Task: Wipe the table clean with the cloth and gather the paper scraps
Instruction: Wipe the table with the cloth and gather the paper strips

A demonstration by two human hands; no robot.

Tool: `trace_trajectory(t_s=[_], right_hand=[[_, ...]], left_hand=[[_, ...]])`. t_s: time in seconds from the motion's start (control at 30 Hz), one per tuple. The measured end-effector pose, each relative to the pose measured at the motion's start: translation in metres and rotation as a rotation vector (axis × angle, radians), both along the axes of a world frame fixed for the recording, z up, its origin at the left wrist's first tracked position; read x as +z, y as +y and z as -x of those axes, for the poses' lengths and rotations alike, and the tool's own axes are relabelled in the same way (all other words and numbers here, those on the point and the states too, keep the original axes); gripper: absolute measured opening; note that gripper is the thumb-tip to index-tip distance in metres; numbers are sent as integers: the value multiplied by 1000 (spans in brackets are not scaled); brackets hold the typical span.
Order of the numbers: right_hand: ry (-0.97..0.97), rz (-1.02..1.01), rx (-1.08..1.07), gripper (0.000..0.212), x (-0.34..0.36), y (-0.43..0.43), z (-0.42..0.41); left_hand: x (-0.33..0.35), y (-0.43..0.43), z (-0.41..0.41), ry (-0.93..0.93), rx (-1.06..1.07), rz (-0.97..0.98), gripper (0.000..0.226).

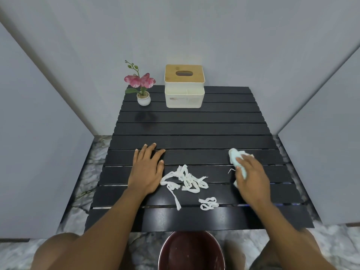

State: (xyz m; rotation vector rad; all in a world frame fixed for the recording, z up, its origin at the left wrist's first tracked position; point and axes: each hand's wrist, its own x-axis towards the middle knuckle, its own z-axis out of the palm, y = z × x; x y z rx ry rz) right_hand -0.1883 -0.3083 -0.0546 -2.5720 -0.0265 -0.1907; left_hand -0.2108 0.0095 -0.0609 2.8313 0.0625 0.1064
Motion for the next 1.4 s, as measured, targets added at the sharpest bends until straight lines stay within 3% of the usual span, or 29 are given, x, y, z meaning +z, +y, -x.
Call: trace_trajectory(t_s=[0.2, 0.33, 0.43, 0.57, 0.7, 0.87, 1.0, 1.1, 1.2, 1.4], right_hand=[[-9, -81, 180, 40, -3, 77, 66], [-56, -294, 118, 31, 6, 85, 49], [-95, -224, 24, 34, 10, 68, -6], [73, 15, 51, 41, 5, 61, -71], [67, 62, 353, 44, 1, 96, -73], [126, -49, 771, 34, 5, 111, -32], [3, -114, 570, 34, 8, 95, -70], [58, 22, 405, 38, 6, 108, -112], [79, 124, 395, 45, 7, 149, -128], [20, 98, 922, 48, -4, 220, -103]], left_hand=[[1, 0, 1, 25, 4, 9, 57], [8, 5, 7, 81, -46, 26, 66], [7, 15, 26, 69, -18, -11, 66], [-1, 16, 49, 72, 29, -34, 60], [-1, 15, 43, 59, 43, -27, 58], [-2, 17, 45, 58, 37, -34, 57], [0, 15, 44, 62, 40, -28, 56], [0, 14, 46, 62, 49, -17, 55], [0, 13, 46, 50, 62, -3, 53], [3, 14, 47, -15, 229, 65, 65]])
